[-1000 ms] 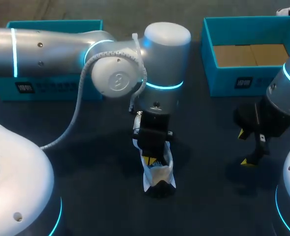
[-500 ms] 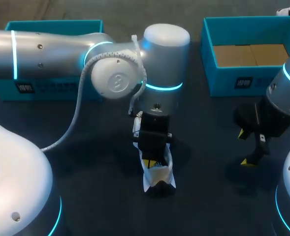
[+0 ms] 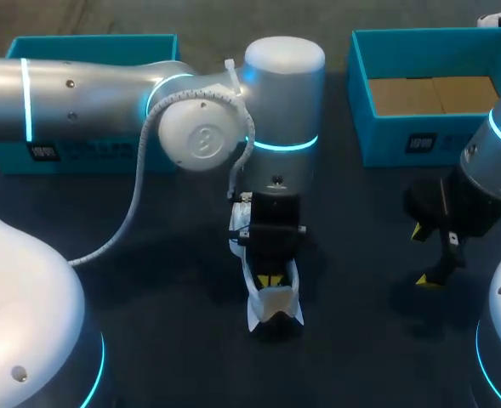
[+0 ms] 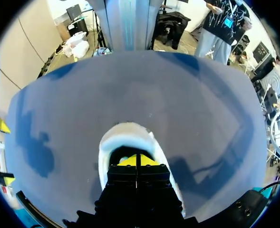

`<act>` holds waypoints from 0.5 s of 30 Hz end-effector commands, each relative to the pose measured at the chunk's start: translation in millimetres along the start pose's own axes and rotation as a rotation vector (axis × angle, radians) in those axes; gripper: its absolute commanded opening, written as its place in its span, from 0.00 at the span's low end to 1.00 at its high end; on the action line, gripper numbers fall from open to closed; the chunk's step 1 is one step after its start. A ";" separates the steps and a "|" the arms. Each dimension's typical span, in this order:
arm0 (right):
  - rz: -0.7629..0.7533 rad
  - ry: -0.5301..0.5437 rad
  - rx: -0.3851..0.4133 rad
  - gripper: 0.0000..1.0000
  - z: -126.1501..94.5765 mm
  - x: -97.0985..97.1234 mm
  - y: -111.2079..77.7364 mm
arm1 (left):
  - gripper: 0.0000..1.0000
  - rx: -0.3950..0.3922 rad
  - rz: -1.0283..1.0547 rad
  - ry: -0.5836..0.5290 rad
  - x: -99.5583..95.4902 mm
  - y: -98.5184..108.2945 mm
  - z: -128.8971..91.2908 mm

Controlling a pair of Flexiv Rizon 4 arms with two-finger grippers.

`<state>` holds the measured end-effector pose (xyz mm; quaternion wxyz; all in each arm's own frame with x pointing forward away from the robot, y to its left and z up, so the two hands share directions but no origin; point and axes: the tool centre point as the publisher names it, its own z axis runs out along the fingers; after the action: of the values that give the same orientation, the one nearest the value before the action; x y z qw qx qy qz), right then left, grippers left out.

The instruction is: Take the shoe out of the shoebox, open the shoe tongue, remove and reinsert the insole, then place the shoe into the shoebox

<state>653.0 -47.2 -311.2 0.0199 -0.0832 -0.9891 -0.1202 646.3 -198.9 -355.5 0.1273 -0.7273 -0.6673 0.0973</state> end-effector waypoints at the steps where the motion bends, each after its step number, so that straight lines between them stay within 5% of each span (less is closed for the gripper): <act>1: -0.001 -0.003 0.000 1.00 0.4 1.3 -0.6 | 0.00 -0.008 -0.013 0.053 -6.4 -1.1 8.0; 15: -0.001 -0.003 0.000 1.00 0.4 1.3 -0.6 | 0.00 0.015 -0.060 0.083 -2.3 9.4 47.9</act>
<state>653.0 -47.2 -311.2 0.0199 -0.0832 -0.9891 -0.1202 640.6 -198.0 -394.1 0.1652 -0.7114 -0.6797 0.0671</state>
